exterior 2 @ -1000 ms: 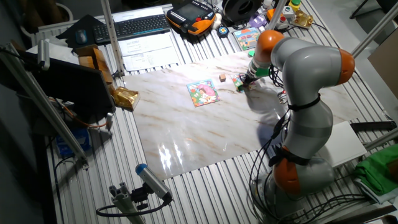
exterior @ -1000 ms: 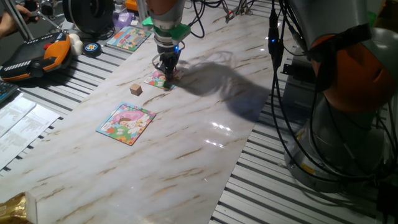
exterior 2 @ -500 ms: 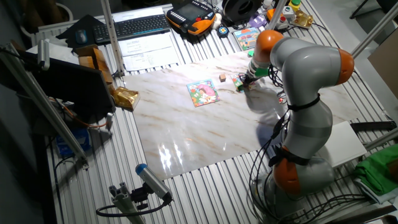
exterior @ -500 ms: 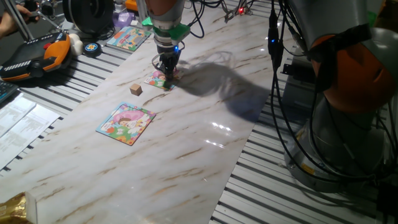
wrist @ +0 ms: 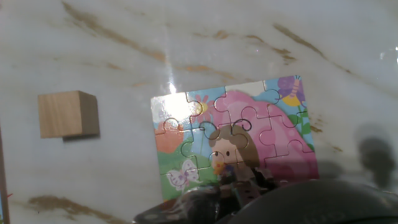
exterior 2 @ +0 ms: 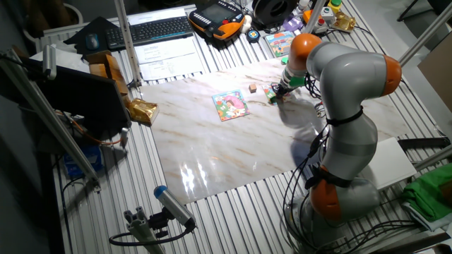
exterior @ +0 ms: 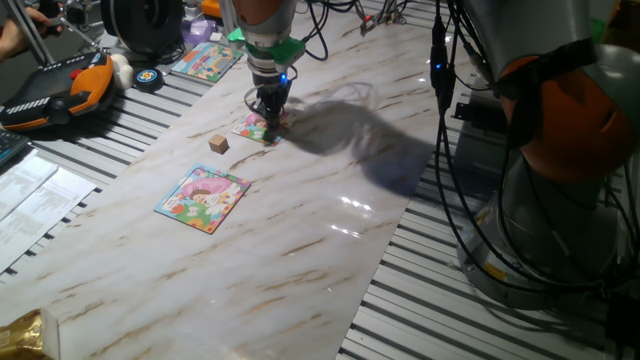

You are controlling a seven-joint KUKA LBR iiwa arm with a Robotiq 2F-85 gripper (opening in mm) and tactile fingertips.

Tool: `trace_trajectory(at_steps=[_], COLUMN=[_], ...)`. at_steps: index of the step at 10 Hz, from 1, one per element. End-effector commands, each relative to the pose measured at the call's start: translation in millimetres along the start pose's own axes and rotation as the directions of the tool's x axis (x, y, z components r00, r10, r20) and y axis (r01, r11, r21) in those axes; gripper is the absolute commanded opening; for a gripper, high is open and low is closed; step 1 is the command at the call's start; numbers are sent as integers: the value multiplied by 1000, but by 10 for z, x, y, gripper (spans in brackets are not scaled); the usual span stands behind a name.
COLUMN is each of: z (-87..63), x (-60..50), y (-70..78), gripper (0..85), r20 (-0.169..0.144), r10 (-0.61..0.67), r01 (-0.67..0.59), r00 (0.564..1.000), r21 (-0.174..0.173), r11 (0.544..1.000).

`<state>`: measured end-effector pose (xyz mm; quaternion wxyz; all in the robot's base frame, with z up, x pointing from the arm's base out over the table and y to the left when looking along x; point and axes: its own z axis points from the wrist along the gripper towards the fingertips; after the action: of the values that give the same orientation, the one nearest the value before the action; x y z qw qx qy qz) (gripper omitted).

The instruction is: Assemble one piece of a puzzle

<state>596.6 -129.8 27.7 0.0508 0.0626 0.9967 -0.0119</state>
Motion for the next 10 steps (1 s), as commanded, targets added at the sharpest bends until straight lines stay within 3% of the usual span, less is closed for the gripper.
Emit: trace_trajectory(at_steps=[1, 6, 10], z=[-5, -17, 28], x=[-4, -84, -81], y=[-2, -98, -112], gripper=[7, 7, 7], r20=[0, -10, -15], r10=[0, -7, 21], r01=[0, 7, -22], r00=[1000, 1000, 1000], r21=[0, -11, -31], r11=[1000, 1000, 999])
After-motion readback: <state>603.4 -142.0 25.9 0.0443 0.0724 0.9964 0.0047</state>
